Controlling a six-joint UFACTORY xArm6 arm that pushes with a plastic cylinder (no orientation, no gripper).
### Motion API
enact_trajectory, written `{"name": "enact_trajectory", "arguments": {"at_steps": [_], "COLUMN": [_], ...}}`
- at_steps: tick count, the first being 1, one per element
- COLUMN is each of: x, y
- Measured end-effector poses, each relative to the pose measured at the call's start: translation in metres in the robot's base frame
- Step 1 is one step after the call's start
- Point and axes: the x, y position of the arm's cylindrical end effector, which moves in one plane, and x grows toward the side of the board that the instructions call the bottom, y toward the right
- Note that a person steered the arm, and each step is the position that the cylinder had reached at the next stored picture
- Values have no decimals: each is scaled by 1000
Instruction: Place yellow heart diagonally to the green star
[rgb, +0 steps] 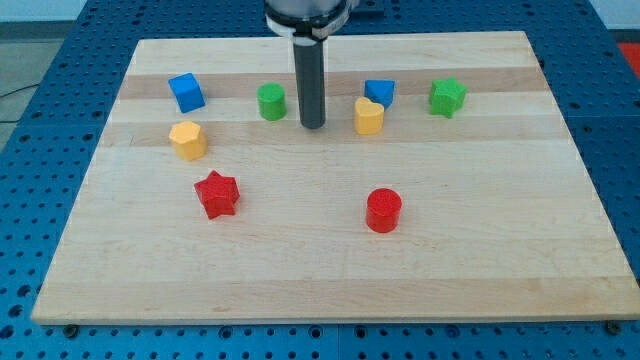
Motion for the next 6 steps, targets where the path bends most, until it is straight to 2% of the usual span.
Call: {"name": "enact_trajectory", "arguments": {"at_steps": [1,2,3,4,6], "x": [-20,9,62,64,65], "y": [26,97,151,97,148]}}
